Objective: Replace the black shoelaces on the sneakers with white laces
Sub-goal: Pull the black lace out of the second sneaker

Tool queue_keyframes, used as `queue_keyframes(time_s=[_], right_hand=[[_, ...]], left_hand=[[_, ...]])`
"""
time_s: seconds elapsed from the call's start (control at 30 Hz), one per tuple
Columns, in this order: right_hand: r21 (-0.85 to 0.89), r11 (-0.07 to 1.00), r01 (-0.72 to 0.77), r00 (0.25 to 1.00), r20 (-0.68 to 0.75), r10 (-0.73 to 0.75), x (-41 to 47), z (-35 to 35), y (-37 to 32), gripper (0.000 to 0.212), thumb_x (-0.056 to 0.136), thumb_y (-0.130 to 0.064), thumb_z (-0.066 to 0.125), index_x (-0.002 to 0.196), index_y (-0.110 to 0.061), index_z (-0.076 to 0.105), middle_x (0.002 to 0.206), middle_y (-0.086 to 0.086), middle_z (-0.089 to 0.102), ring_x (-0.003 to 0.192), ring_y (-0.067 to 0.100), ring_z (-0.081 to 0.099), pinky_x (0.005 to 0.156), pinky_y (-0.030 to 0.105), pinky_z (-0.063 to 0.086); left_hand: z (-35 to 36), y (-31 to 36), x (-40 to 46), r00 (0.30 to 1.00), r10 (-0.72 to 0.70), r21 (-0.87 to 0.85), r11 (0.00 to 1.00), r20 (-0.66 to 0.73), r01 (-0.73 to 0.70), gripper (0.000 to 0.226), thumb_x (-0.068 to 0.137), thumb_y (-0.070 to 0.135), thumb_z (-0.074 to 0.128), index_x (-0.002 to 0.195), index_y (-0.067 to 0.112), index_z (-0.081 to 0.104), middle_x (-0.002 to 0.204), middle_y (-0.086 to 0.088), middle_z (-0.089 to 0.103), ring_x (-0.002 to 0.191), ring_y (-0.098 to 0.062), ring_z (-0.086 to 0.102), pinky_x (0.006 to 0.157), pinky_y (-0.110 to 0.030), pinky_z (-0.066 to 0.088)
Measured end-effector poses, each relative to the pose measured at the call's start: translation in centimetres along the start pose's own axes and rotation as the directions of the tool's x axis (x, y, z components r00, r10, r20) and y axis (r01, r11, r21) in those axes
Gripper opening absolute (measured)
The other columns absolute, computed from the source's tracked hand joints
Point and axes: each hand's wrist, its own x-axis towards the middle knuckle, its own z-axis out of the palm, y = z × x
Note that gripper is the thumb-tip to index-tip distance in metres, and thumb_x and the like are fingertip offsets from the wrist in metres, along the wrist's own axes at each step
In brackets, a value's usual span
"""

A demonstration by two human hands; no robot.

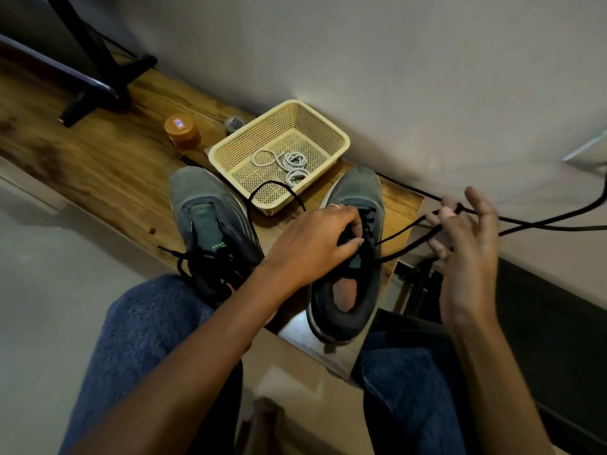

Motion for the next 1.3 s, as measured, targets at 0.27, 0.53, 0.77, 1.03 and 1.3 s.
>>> queue_keyframes(time_s=[0.27, 0.53, 0.77, 1.03, 1.3], right_hand=[[-0.294, 0.828, 0.478, 0.841, -0.117, -0.528, -0.8, 1.5, -0.4, 0.087, 0.074, 0.017, 0.043, 0.147, 0.001, 0.000, 0.157, 0.015, 0.001, 0.130, -0.004, 0.038, 0.097, 0.029, 0.047], [-0.824, 0.566, 0.021, 0.980, 0.130, 0.152, -0.3, 0.7, 1.9, 0.040, 0.097, -0.034, 0.045, 0.136, -0.030, 0.048, 0.104, 0.002, 0.062, 0.109, 0.025, 0.053, 0.097, 0.037, 0.032], [-0.773, 0.576, 0.266, 0.963, 0.233, -0.132, -0.5, 1.5, 2.1, 0.029, 0.087, -0.043, 0.062, 0.101, -0.018, 0.069, 0.099, 0.002, 0.060, 0.100, 0.022, 0.051, 0.082, 0.037, 0.041], [-0.693, 0.659, 0.292, 0.955, 0.244, -0.168, -0.4, 1.9, 2.8, 0.011, 0.081, -0.023, 0.072, 0.088, -0.015, 0.069, 0.087, 0.003, 0.065, 0.074, 0.018, 0.063, 0.067, 0.040, 0.055], [-0.665, 0.720, 0.201, 0.979, 0.120, -0.163, -0.3, 1.5, 3.0, 0.008, 0.081, -0.019, 0.072, 0.078, -0.019, 0.065, 0.089, 0.003, 0.063, 0.071, 0.016, 0.059, 0.064, 0.033, 0.051]], left_hand=[[0.1, -0.3, 0.0, 0.999, 0.023, -0.021, 1.000, 0.023, -0.022, 0.013, 0.093, 0.030, 0.059, 0.100, 0.020, 0.056, 0.100, 0.003, 0.064, 0.088, -0.015, 0.061, 0.073, -0.034, 0.048], [0.1, -0.6, 0.0, 0.999, 0.033, -0.059, 0.998, 0.032, -0.031, 0.011, 0.092, 0.027, 0.060, 0.099, 0.019, 0.057, 0.098, 0.004, 0.063, 0.085, -0.014, 0.058, 0.072, -0.032, 0.045], [0.2, -0.6, 0.0, 0.999, 0.032, -0.035, 0.999, 0.038, -0.030, 0.014, 0.093, 0.029, 0.059, 0.102, 0.019, 0.056, 0.103, 0.003, 0.062, 0.086, -0.014, 0.056, 0.069, -0.028, 0.041], [0.2, -0.9, -0.1, 0.996, 0.022, -0.118, 0.993, 0.084, -0.012, 0.009, 0.093, 0.026, 0.059, 0.098, 0.020, 0.055, 0.105, 0.001, 0.061, 0.094, -0.016, 0.057, 0.081, -0.040, 0.047], [0.4, -1.2, -0.1, 0.990, -0.132, -0.378, 0.915, 0.054, 0.143, 0.008, 0.093, 0.019, 0.057, 0.091, 0.022, 0.050, 0.111, -0.001, 0.063, 0.098, -0.014, 0.062, 0.085, -0.044, 0.051]])
